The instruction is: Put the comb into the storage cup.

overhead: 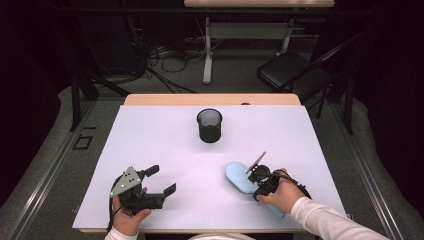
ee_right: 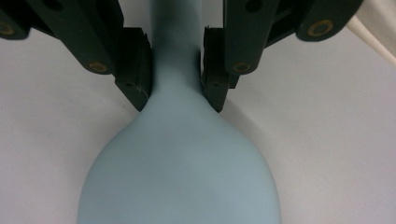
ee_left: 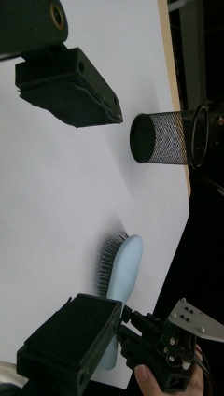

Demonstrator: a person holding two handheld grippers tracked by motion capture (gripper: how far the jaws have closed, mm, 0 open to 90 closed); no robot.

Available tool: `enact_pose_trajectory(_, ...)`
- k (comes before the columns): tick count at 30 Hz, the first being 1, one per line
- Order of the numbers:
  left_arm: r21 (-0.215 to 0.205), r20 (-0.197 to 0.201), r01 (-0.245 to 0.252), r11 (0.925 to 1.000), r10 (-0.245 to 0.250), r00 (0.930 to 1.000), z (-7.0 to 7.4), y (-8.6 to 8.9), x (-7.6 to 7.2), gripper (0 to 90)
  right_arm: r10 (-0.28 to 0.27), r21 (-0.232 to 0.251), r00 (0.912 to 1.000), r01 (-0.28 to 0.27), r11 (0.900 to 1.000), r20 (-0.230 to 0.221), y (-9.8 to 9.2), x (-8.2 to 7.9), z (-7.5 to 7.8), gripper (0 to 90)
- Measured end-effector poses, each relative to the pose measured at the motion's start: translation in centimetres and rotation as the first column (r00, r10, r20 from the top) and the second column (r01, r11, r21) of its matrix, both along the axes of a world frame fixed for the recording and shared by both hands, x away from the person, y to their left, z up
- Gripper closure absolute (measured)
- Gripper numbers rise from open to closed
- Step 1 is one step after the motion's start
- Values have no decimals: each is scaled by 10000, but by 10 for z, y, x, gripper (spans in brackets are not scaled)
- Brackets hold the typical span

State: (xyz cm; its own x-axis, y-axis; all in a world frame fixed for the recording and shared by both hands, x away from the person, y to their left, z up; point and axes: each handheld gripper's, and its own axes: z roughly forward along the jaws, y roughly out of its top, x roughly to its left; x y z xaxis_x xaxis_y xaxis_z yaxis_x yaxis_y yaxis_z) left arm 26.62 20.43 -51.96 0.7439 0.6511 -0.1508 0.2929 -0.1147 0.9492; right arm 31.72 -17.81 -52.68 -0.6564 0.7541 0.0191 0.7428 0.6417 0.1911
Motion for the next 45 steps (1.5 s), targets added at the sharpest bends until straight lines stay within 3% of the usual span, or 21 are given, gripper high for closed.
enact_pose_trajectory(26,29,16,-46,10000,46,10000,0,0,0,101,363,-261,9993,-365,9990,-71,0,-1,2,693)
enact_pose_trajectory(27,29,15,-47,10000,47,10000,0,0,0,101,303,-83,9995,-302,9995,63,0,-2,0,693)
enact_pose_trajectory(38,167,28,-55,9998,54,10000,-1,0,0,108,387,38,9993,-387,9992,-8,-1,-4,2,695)
enact_pose_trajectory(45,221,41,-67,9997,66,10000,-1,-1,1,108,611,237,9980,-615,9978,181,-2,-7,4,695)
